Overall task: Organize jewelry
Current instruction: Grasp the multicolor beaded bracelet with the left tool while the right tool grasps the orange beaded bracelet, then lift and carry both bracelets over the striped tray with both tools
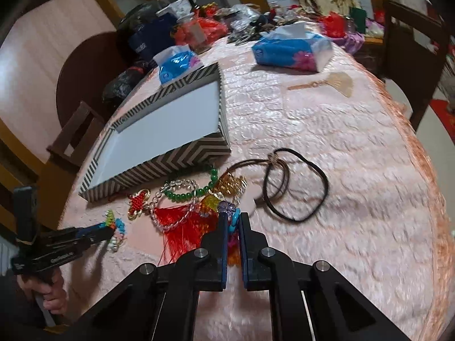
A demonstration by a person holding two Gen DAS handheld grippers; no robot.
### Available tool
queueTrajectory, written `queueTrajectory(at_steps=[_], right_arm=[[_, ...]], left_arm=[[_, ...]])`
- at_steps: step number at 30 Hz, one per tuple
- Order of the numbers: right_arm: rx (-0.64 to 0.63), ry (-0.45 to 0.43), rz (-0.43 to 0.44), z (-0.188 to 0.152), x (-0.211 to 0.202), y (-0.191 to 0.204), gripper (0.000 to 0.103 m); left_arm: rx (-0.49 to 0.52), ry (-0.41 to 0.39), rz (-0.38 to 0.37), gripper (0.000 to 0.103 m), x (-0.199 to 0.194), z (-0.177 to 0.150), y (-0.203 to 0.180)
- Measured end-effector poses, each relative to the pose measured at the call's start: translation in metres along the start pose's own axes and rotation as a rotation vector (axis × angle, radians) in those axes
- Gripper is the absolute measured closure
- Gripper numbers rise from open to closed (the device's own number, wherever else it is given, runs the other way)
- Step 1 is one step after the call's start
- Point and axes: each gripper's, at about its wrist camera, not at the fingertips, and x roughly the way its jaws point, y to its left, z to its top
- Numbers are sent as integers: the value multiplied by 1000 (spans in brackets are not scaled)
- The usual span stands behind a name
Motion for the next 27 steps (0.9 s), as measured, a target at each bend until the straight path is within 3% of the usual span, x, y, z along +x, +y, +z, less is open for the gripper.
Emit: queueTrajectory(at_steps=[12, 19, 27], right_arm=[[47, -73, -4, -8, -51, -1, 97], [13, -68, -64, -10, -63, 11, 97], [-17, -56, -117, -19, -70, 23, 97]], left_arm=[[0, -25, -24, 86, -14, 0, -4], [31, -86, -60, 87, -40, 6, -18], [64, -103, -59, 86, -54, 2, -27]])
